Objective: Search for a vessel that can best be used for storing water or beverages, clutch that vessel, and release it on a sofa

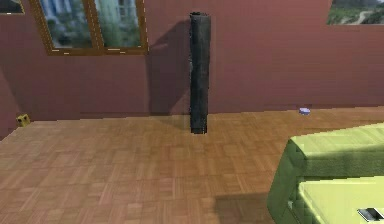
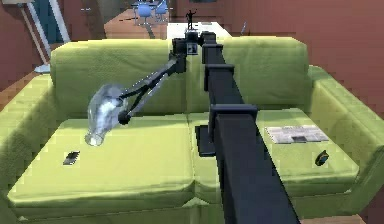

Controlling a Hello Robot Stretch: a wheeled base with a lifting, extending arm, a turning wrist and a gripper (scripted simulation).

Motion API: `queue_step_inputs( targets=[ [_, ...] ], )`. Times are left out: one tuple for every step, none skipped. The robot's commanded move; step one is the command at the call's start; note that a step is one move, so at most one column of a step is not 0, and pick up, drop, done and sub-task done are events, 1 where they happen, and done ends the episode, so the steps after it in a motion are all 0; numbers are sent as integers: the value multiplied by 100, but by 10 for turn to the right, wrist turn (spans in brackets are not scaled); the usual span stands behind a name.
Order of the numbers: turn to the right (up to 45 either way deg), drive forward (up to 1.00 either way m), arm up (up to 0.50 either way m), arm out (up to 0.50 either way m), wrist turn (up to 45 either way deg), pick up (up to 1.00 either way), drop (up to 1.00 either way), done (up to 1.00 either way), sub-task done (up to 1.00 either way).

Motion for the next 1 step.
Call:
queue_step_inputs(
  targets=[
    [0,0,0,0,-90,0,0,0,0]
  ],
)
